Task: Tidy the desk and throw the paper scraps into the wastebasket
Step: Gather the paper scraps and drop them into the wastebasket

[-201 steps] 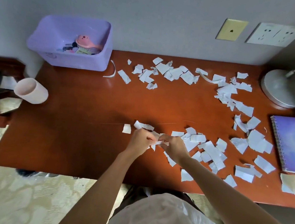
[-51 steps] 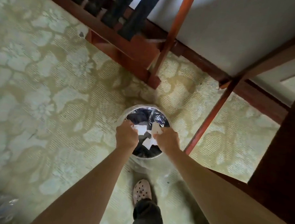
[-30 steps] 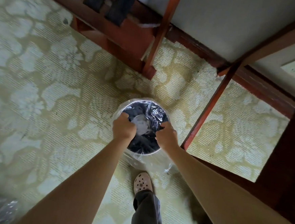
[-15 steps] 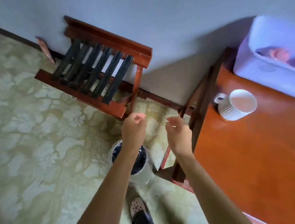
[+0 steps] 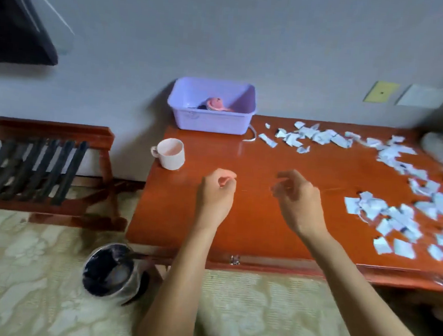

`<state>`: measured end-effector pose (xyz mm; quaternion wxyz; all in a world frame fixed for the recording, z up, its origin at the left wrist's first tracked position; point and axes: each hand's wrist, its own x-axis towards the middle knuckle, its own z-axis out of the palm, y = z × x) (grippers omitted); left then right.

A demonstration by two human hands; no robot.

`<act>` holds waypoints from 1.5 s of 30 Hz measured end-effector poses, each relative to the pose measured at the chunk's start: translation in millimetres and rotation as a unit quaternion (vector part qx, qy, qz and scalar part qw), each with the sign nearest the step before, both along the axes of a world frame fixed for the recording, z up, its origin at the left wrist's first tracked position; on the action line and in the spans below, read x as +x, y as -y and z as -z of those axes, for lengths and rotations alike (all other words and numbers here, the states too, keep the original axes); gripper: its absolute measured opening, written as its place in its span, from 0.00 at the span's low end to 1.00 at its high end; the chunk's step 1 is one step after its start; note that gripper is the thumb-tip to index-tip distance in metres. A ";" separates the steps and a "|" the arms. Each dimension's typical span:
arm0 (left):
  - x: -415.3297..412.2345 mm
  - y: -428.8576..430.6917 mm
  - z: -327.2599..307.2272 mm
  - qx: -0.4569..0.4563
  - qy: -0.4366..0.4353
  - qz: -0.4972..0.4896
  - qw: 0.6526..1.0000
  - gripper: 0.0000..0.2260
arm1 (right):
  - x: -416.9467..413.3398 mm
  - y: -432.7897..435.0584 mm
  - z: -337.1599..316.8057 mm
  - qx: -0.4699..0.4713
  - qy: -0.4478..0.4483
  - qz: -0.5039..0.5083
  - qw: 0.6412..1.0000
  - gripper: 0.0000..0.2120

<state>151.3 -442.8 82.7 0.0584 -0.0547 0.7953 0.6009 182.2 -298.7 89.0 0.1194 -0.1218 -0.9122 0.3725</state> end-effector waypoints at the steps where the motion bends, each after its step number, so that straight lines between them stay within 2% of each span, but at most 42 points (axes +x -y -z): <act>1: 4.9 -28.8 3.9 -0.005 0.004 0.018 1.000 0.08 | 12.0 -27.6 0.9 0.007 0.005 0.017 1.000 0.09; 6: 33.8 -152.3 19.3 -0.022 0.037 0.105 0.994 0.10 | 56.1 -147.1 15.1 0.007 0.058 0.113 0.992 0.11; 10: 43.3 -221.0 22.7 -0.035 0.055 0.171 0.983 0.10 | 80.3 -207.5 31.5 -0.020 0.092 0.161 0.983 0.12; 15: 36.1 -289.4 45.2 -0.086 0.067 0.219 0.970 0.12 | 91.5 -264.7 64.6 -0.034 0.140 0.190 0.971 0.12; 19: 28.2 -343.5 77.5 -0.145 0.075 0.253 0.954 0.18 | 88.5 -307.6 95.7 -0.027 0.209 0.184 0.960 0.13; 25: 13.1 -402.4 127.4 -0.265 0.047 0.320 0.908 0.20 | 65.7 -362.6 133.8 0.021 0.317 0.139 0.938 0.21; 28: 12.6 -416.8 143.9 -0.357 0.017 0.345 0.868 0.19 | 51.9 -379.4 143.0 0.055 0.362 0.104 0.925 0.25; 32: 18.6 -426.4 159.4 -0.428 -0.016 0.355 0.831 0.17 | 42.4 -387.9 155.3 0.096 0.375 0.075 0.919 0.24; 36: 18.9 -432.9 165.4 -0.426 -0.016 0.335 0.841 0.12 | 42.1 -393.5 163.6 0.110 0.350 0.075 0.927 0.19; 39: 14.3 -435.2 164.6 -0.381 0.008 0.297 0.876 0.08 | 35.5 -397.9 164.5 0.096 0.307 0.065 0.945 0.12; 42: 2.9 -434.5 161.1 -0.328 0.049 0.238 0.913 0.04 | 23.3 -403.6 162.9 0.031 0.271 0.059 0.960 0.04; 45: -8.3 -438.0 155.4 -0.302 0.067 0.159 0.938 0.06 | 11.3 -418.1 158.3 -0.012 0.240 0.072 0.968 0.05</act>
